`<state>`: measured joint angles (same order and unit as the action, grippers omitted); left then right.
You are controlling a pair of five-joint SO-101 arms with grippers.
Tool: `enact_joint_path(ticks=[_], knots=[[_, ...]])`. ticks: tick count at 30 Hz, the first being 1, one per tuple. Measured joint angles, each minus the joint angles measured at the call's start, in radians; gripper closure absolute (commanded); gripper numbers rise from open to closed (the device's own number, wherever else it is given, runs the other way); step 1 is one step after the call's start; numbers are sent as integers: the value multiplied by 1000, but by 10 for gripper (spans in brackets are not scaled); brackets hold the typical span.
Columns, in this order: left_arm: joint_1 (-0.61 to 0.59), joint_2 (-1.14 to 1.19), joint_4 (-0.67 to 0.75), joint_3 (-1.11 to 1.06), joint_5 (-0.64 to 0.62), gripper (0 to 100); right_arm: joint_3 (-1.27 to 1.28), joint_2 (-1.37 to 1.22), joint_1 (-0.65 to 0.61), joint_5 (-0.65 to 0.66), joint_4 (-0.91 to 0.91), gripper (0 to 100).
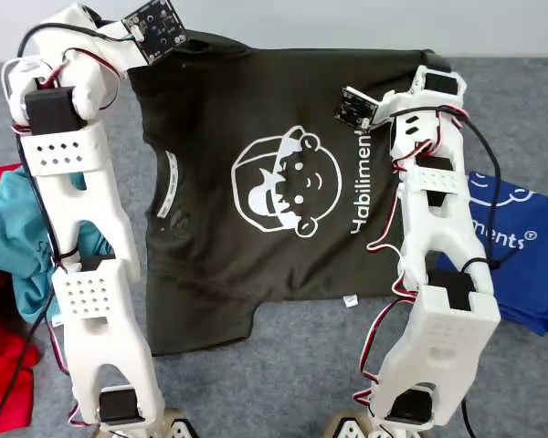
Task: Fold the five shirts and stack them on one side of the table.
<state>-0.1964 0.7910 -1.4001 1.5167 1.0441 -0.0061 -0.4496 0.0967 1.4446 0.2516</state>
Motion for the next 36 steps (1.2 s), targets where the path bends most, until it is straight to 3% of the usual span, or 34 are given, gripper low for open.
enact_joint_path(ticks=[10,16,22,30,36], knots=[[-43,-38,155,9,51,986,0,2,-2,0,2,988],[-43,-38,155,9,69,986,0,2,-3,0,2,988],[-21,-38,32,9,75,986,0,2,-2,0,2,988],[-2,-38,-305,18,75,986,0,2,0,0,2,988],[-2,-38,-334,18,64,986,0,2,0,0,-150,988]])
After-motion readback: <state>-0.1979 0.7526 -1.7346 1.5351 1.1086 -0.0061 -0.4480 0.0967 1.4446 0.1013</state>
